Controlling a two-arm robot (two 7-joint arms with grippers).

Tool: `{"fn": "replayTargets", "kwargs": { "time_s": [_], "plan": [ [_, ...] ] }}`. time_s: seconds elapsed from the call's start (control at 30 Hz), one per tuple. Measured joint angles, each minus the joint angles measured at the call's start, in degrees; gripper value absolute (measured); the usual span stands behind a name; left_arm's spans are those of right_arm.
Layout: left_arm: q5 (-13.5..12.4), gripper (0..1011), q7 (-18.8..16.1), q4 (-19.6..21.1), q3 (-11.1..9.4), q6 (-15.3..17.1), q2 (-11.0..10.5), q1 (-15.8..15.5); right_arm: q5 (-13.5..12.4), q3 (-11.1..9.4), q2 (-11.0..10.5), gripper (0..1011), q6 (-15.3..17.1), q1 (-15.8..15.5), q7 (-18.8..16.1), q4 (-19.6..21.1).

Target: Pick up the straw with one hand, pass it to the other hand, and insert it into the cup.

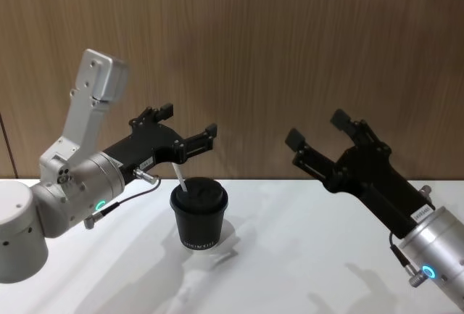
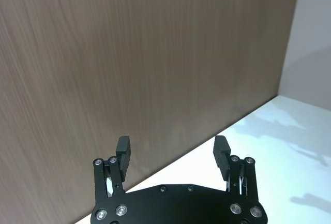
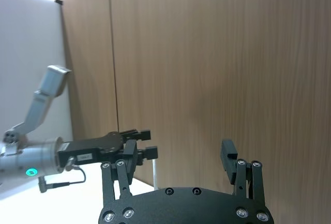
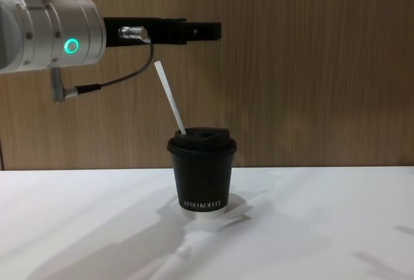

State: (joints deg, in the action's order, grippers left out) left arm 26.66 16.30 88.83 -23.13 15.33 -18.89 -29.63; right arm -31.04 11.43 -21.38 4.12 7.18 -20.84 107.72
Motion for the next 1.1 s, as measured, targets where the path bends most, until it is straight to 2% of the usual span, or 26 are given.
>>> {"fn": "replayTargets", "kwargs": {
  "time_s": [0.13,0.4,0.73,1.1],
  "plan": [
    [0.6,1003,1.5,0.6,0.3,-1.5,-0.6,0.8,-0.8,0.6,1.2,1001,2.8,0.9,2.3,-0.3],
    [1.7,1003,4.0,1.6,0.5,-3.6,-1.7,1.8,-1.9,1.6,2.8,1001,5.9,2.5,4.9,-1.3],
    [3.3,1003,6.8,3.3,0.6,-5.3,-3.4,3.2,-3.0,2.6,4.1,1001,8.0,4.0,6.8,-2.1],
    [4.7,1003,8.5,5.1,0.6,-5.8,-5.0,4.3,-3.7,3.1,4.4,1001,8.7,4.3,8.1,-2.2]
  ]
}}
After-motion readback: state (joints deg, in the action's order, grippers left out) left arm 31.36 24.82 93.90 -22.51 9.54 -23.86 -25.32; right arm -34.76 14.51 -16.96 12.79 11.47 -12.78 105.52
